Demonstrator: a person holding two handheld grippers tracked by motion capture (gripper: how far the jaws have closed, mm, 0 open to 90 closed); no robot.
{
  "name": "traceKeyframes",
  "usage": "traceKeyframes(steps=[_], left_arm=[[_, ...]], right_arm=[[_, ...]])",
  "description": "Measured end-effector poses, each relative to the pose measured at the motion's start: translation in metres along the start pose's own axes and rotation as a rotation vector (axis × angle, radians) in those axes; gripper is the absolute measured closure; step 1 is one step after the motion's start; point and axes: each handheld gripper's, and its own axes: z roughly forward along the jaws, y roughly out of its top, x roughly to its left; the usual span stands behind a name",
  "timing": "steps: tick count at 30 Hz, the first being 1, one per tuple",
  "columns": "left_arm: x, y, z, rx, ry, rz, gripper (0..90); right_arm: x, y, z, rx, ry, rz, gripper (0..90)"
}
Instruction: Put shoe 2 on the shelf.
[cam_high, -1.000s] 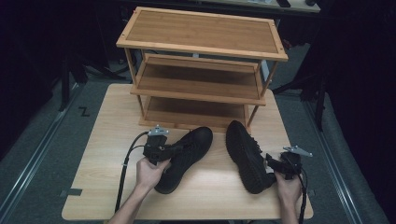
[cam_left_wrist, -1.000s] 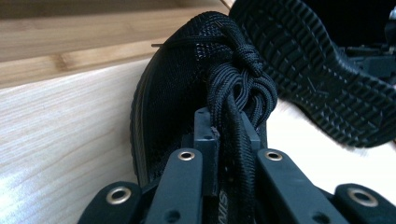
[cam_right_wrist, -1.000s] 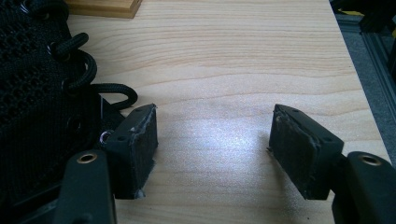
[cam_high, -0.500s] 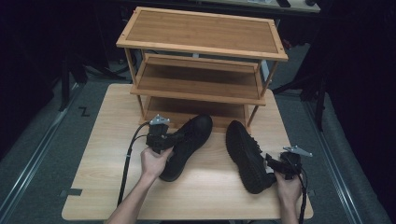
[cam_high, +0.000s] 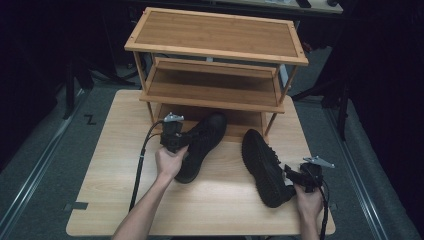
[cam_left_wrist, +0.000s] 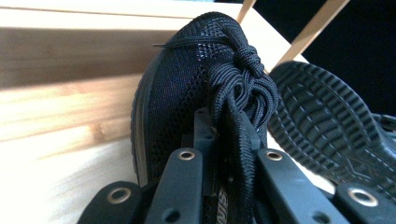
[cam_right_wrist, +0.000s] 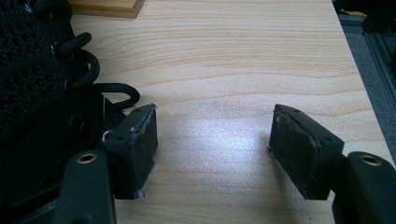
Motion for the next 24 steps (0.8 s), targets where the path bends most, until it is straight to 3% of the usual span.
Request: traceKeyframes(steps=[13, 24], left_arm=[[0.006, 0.017, 0.014, -0.054, 0.025, -0.040, 85.0], [0.010, 0.029, 0.031, -0.124, 0.091, -0.074, 84.9]], right_arm=[[0.000, 0.000, 0.000, 0.001, 0.000, 0.005, 32.7], [0.000, 0.000, 0.000, 0.000, 0.002, 0.001, 32.7]])
